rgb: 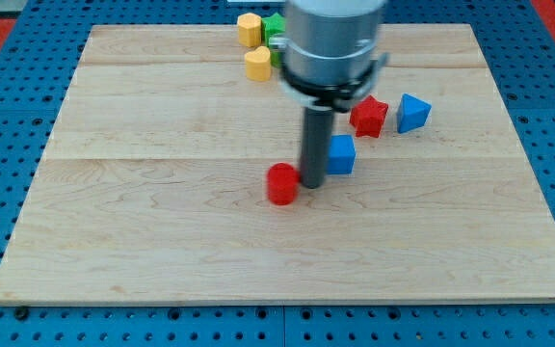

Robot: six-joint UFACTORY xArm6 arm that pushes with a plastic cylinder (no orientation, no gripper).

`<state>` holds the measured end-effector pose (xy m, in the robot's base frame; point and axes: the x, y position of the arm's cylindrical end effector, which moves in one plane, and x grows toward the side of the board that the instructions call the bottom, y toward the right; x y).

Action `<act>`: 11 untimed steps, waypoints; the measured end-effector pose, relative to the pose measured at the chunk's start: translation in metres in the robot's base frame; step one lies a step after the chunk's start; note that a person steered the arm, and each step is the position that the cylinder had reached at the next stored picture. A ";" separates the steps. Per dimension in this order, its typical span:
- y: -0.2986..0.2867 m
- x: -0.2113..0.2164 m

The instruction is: Move the arm towards the left center of the board

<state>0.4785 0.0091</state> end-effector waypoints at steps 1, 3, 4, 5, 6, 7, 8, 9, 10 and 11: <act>-0.057 0.005; -0.116 0.020; -0.146 0.025; -0.108 0.042; -0.108 0.059; -0.123 0.059; -0.113 0.036; -0.153 -0.002; -0.232 -0.019; -0.293 0.010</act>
